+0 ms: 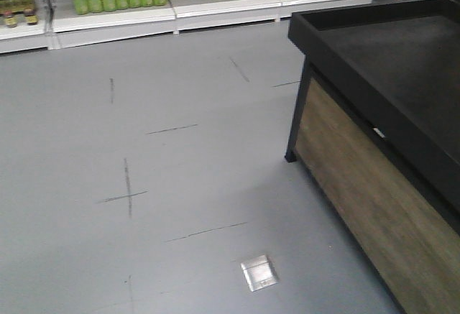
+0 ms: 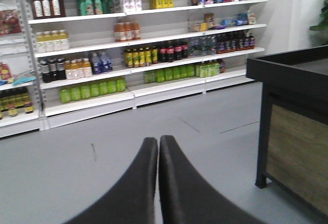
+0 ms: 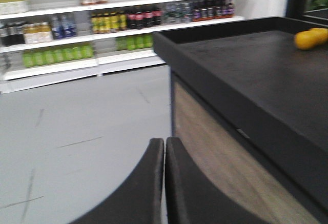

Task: Pick three apples into basket with both arms
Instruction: 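Turn the base and approach the table holding the light-blue basket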

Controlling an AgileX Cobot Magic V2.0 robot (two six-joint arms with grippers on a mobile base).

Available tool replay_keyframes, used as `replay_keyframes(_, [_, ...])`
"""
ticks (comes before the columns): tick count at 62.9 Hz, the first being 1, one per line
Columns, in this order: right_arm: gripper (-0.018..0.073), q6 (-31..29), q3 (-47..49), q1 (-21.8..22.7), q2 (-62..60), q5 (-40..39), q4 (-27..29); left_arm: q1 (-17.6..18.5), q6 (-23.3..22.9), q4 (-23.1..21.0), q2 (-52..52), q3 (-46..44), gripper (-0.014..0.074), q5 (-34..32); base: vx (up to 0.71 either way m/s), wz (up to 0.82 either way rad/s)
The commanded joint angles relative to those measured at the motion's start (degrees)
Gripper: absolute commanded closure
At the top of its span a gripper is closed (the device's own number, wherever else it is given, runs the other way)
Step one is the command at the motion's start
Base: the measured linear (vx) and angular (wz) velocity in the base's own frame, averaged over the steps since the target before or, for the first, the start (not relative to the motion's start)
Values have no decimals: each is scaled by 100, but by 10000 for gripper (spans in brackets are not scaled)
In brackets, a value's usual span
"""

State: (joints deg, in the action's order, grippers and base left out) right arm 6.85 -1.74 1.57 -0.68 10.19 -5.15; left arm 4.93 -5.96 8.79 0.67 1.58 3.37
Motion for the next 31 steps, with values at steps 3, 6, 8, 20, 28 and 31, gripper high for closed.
replay_keyframes(3, [568,-18,-67,-26,-37,-427,-36,3,-45,-54,91,23,603,-382,18,-61])
replay_keyframes(6, [568,-18,-67,-26,-37,-427,-36,3,-45,-54,91,23,603,-382,17,-63])
replay_keyframes(8, [568,-18,-67,-26,-37,-427,-36,3,-45,-54,91,23,603,-382,16,-65])
replay_keyframes(20, [568,-18,-67,-26,-37,-427,-36,3,-45,-54,91,23,603,-382,13,-66])
replay_keyframes(28, [568,-18,-67,-26,-37,-427,-36,3,-45,-54,91,23,603,-382,11,-62])
replay_keyframes(31, [568,-18,-67,-26,-37,-427,-36,3,-45,-54,91,23,603,-382,10,-58])
